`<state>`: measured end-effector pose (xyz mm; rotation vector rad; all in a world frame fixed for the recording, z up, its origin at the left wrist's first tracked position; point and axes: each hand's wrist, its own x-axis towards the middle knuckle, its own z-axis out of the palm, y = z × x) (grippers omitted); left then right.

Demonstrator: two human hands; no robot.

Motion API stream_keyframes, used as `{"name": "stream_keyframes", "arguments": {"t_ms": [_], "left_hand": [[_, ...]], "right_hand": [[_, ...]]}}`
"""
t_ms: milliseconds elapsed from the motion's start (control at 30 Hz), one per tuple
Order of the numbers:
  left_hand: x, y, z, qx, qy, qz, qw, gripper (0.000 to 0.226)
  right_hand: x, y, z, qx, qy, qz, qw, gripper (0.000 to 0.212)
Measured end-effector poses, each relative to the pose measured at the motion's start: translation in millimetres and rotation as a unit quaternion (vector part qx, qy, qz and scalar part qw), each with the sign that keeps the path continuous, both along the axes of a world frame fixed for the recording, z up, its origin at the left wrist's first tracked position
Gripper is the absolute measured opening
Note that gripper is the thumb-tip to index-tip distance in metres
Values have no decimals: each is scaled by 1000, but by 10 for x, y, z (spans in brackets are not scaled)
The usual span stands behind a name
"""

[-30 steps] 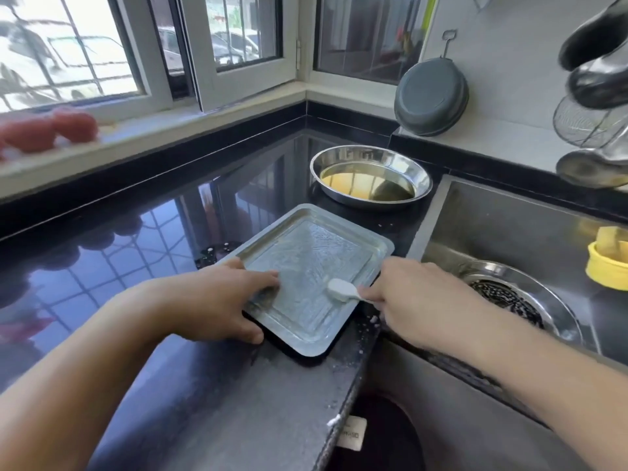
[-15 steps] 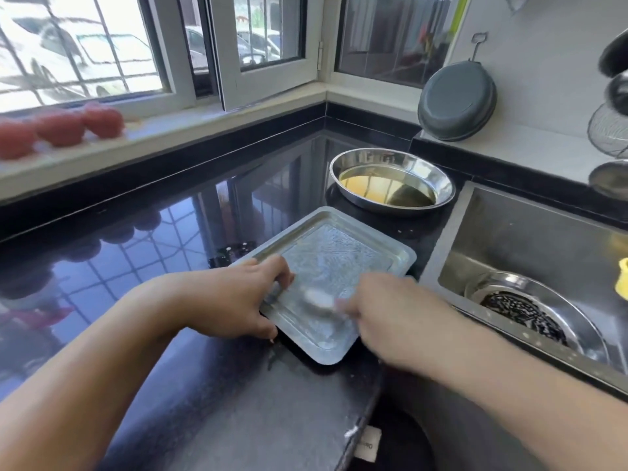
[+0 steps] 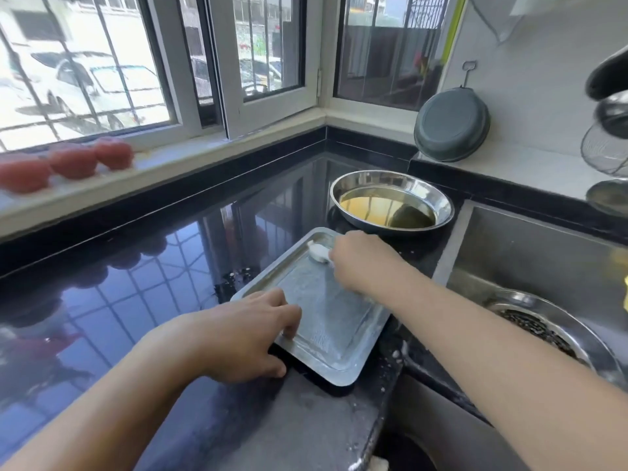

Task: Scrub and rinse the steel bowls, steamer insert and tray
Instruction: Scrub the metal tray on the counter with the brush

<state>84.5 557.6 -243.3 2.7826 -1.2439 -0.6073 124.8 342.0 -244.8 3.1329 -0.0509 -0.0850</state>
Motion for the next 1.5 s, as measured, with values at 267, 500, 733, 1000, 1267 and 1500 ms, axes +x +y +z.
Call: {"name": "stream_keyframes", "arguments": {"t_ms": [267,500,733,1000,1267,1500], "left_hand": [[-54,-16,-58,-53,-60,-3,997,17],[-110,109,-207,-85,-242,-88,963,10],[-318,-380,337,-117,-327,-126,929,15],[-355,-1627,1416,-239,-324,94,910,24],[-143,-3264,1725,-339,-155,161,914,23],[103,-4414,197,-336,183,300,874,10]], "right_hand": [[-9,-320,88,5,12,1,1000,11],[-929,-644,251,75,76,77,991,31],[-1872,-2185,663,254,-167,-138,943,28],[-2475,-3185,290,356,-261,-253,861,28],[-2635,-3647,-160,433,-376,-342,744,27],[-2608,-3913,-393,442,-365,-386,723,28]]}}
